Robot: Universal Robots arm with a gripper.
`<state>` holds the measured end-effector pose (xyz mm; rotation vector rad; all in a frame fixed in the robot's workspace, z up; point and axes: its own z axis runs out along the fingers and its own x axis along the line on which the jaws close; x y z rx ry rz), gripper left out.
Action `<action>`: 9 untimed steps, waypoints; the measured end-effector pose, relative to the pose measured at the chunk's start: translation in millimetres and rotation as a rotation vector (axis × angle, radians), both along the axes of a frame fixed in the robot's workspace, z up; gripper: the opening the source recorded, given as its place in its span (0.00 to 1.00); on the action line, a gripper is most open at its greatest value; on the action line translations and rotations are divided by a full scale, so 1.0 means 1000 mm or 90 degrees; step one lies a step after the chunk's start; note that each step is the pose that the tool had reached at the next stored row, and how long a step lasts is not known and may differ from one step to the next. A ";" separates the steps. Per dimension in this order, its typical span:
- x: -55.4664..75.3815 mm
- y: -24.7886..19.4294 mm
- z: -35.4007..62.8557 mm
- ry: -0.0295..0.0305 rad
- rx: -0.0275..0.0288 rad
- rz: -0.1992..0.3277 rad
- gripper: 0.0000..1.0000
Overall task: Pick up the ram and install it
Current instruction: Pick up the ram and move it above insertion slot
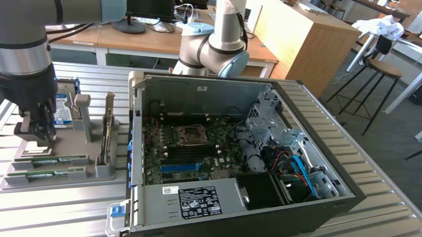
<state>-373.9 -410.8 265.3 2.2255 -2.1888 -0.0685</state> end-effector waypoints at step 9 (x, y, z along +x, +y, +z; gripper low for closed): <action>0.000 -0.0018 -0.0119 -0.0001 0.0000 0.000 0.36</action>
